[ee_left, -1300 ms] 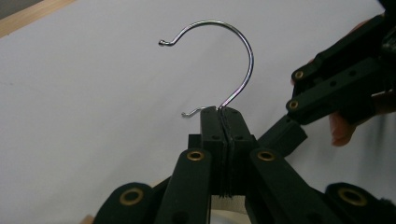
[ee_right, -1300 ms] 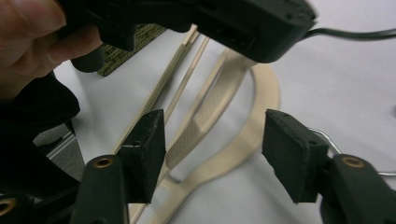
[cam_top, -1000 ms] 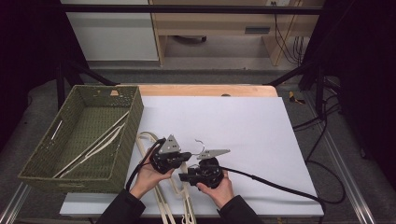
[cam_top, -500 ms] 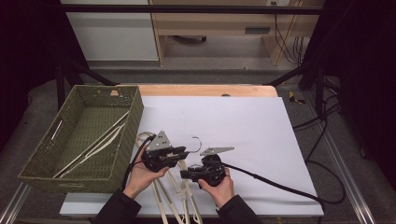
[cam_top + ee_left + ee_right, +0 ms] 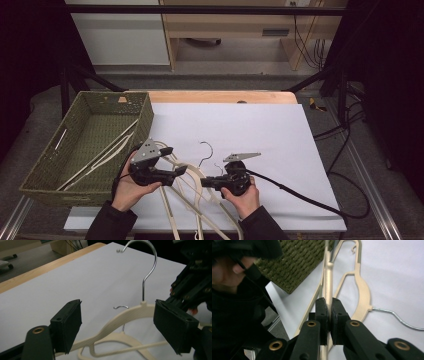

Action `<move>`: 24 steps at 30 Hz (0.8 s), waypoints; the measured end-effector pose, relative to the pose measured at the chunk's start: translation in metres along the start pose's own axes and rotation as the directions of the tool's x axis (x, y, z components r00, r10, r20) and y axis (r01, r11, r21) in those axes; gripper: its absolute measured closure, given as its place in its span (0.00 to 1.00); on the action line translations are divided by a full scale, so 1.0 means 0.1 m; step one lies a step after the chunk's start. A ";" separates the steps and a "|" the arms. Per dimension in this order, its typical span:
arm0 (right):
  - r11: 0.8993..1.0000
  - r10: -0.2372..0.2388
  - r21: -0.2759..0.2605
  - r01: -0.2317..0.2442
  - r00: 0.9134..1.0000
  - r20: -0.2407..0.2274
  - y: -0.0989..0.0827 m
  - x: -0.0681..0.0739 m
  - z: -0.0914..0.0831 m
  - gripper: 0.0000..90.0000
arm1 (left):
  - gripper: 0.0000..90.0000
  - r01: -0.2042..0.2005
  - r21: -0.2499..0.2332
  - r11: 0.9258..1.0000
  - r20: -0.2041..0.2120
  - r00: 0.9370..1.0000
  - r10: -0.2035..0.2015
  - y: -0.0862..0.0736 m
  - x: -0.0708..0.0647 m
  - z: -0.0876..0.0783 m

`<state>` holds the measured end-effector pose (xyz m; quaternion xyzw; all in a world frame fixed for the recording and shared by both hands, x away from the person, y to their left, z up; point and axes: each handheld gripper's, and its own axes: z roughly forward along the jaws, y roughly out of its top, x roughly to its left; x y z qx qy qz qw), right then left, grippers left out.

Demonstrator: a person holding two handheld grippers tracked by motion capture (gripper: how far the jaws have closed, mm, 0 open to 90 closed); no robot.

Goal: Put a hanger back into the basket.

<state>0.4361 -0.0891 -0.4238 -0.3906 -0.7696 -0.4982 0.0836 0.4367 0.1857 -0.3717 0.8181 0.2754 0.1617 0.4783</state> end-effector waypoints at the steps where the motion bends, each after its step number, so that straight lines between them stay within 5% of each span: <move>1: 1.000 -0.013 -0.003 0.013 1.000 0.002 0.01 0.00 -0.03 0.96 | 0.25 0.000 0.004 1.000 -0.001 1.000 0.000 -0.01 0.01 -0.02; 7: 0.994 -0.110 0.020 0.110 0.994 0.011 0.05 0.02 -0.17 0.96 | 0.20 0.013 0.022 1.000 0.020 1.000 -0.014 -0.04 0.03 -0.05; 15: 0.966 -0.255 0.025 0.256 0.966 -0.034 0.07 0.05 -0.40 0.96 | 0.19 -0.007 0.057 0.998 0.069 0.998 0.003 -0.04 -0.05 0.07; 24: 0.941 -0.328 0.050 0.334 0.940 -0.097 0.06 0.11 -0.49 0.96 | 0.38 -0.066 0.089 0.994 0.147 0.988 0.052 -0.06 -0.18 0.22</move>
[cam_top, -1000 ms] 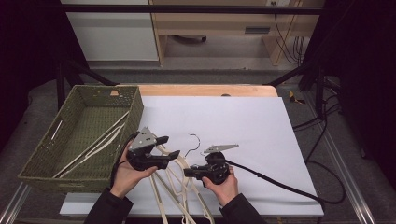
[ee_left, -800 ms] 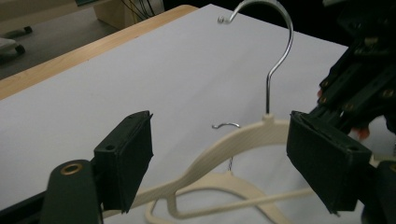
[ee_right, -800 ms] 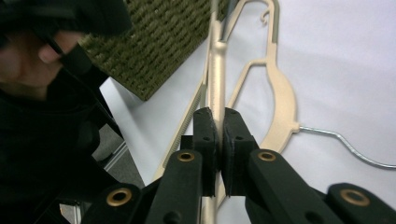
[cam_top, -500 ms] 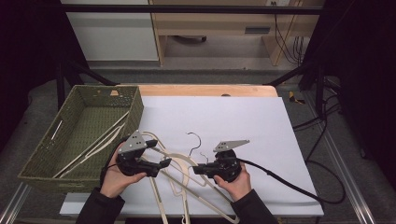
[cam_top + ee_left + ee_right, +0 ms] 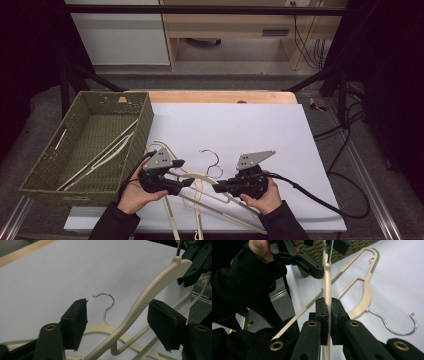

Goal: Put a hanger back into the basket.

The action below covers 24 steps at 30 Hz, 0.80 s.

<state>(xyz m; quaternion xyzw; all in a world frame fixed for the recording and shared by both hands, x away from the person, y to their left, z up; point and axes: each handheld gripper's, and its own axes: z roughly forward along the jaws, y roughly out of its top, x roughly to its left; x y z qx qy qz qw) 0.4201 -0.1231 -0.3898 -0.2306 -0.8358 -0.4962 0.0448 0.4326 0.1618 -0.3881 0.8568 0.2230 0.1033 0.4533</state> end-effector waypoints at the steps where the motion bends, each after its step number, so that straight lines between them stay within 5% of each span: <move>1: 1.000 -0.003 0.003 0.003 1.000 -0.004 0.00 0.00 0.00 0.96 | 0.42 -0.009 0.005 1.000 0.006 1.000 0.009 0.00 -0.01 0.01; 9: 0.999 -0.028 0.014 0.029 0.999 -0.021 0.00 0.02 0.00 0.96 | 0.70 -0.063 0.031 0.998 0.054 0.997 0.062 0.01 -0.09 0.07; 15: 0.999 -0.031 0.009 0.031 0.999 -0.014 0.00 0.02 -0.02 0.95 | 0.77 -0.097 0.034 0.995 0.056 0.994 0.095 0.02 -0.12 0.05; 24: 0.998 -0.055 -0.028 0.057 0.995 0.088 0.02 0.01 -0.07 0.83 | 0.85 -0.108 0.032 0.994 0.057 0.993 0.106 0.05 -0.18 0.04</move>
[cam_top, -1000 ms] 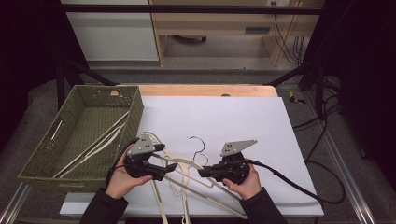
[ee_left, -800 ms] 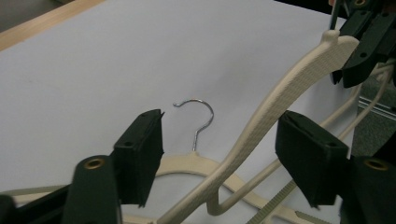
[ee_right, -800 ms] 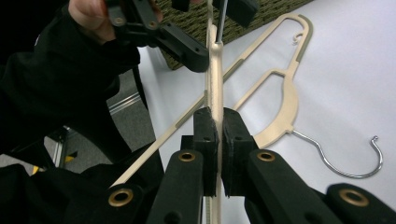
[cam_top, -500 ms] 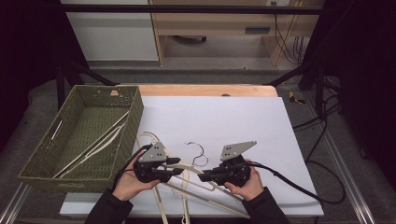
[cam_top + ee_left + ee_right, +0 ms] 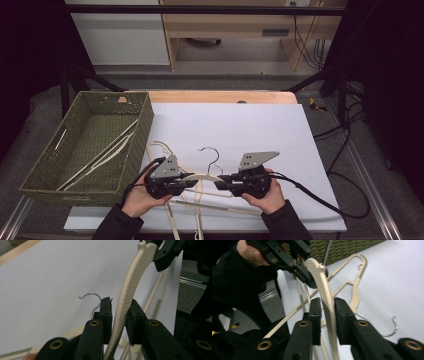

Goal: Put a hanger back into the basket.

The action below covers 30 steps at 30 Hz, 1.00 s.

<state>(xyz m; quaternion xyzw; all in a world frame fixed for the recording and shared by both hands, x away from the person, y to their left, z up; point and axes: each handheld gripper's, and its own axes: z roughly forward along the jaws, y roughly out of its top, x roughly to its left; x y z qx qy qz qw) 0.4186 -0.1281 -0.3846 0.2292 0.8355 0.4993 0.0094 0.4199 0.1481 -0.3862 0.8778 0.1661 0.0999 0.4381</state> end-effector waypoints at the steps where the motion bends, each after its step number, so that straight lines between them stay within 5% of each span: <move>1: 1.000 -0.004 -0.005 0.004 1.000 0.015 0.00 0.00 -0.01 0.84 | 0.86 -0.001 -0.001 1.000 0.005 1.000 0.001 0.00 -0.01 0.00; 7: 1.000 -0.011 -0.001 0.011 1.000 -0.008 0.00 0.00 -0.03 0.88 | 0.86 0.021 -0.007 1.000 0.014 1.000 -0.021 0.00 0.00 -0.01; 15: 0.999 0.000 -0.038 0.003 0.997 0.075 0.00 -0.02 -0.08 0.57 | 0.88 0.047 -0.009 0.999 -0.027 0.999 -0.047 -0.01 0.03 -0.03; 19: 0.995 0.033 -0.099 -0.020 0.991 0.127 0.00 -0.05 -0.18 0.40 | 0.88 0.063 -0.036 0.997 -0.040 0.997 -0.065 0.01 0.02 -0.06; 30: 0.968 0.114 -0.245 -0.049 0.959 0.259 -0.06 -0.16 -0.60 0.15 | 0.88 0.130 -0.118 0.985 -0.174 0.973 -0.149 0.03 0.05 -0.24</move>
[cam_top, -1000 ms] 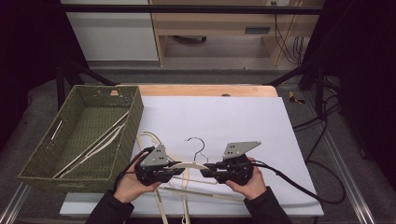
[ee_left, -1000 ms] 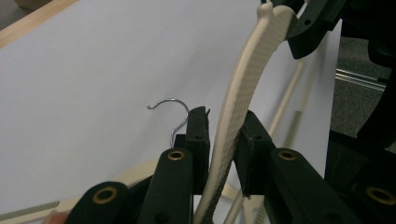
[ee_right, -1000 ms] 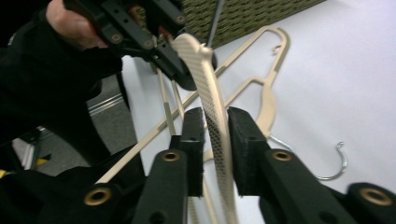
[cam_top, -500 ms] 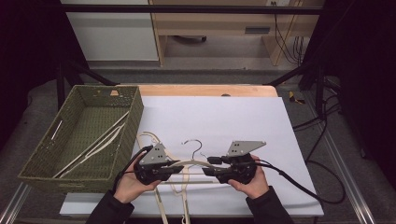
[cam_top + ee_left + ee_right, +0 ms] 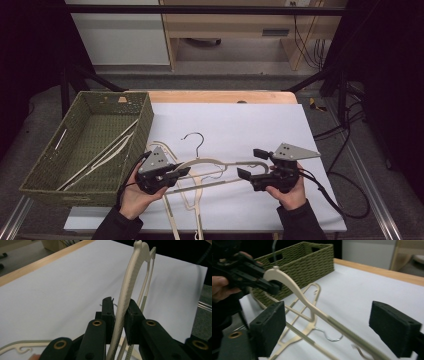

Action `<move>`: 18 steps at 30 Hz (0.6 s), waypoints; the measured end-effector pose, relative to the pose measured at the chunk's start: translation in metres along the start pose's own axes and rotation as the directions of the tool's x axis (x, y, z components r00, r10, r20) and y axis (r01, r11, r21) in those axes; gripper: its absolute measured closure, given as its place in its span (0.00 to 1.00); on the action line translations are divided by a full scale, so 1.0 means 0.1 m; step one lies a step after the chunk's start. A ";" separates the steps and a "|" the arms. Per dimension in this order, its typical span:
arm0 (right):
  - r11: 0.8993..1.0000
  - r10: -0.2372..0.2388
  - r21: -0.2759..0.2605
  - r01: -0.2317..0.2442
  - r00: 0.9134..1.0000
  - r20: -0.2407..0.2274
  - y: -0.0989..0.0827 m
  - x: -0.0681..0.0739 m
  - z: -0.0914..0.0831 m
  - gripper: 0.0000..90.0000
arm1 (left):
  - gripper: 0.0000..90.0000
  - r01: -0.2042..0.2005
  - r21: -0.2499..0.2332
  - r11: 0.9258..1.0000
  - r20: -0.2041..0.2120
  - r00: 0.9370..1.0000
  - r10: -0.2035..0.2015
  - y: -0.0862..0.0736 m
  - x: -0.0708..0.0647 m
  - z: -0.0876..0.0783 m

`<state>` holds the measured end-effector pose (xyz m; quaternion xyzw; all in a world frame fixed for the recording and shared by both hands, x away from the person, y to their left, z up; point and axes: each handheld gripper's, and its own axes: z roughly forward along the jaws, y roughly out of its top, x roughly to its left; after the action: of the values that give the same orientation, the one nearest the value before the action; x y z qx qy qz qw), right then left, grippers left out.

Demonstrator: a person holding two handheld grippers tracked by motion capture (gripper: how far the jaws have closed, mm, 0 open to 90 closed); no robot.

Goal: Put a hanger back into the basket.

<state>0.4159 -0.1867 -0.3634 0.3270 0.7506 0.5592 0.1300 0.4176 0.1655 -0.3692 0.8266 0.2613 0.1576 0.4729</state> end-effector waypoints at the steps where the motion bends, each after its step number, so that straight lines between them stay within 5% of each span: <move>1: 1.000 0.008 -0.007 -0.008 1.000 0.010 0.00 -0.02 -0.04 0.12 | 0.88 0.009 -0.009 1.000 -0.005 1.000 -0.009 0.00 0.01 -0.01; 9: 0.997 0.034 -0.074 -0.030 0.998 0.051 -0.01 -0.19 -0.33 0.03 | 0.88 0.048 -0.071 0.996 -0.048 0.998 -0.051 0.07 0.02 -0.17; 18: 0.996 0.048 -0.086 -0.037 0.990 0.131 -0.11 -0.36 -0.55 0.00 | 0.88 0.054 -0.139 0.989 -0.096 0.993 -0.068 0.22 0.01 -0.41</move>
<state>0.4083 -0.2524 -0.3606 0.3739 0.7091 0.5697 0.1813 0.4042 0.1858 -0.3296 0.7751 0.2984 0.2019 0.5191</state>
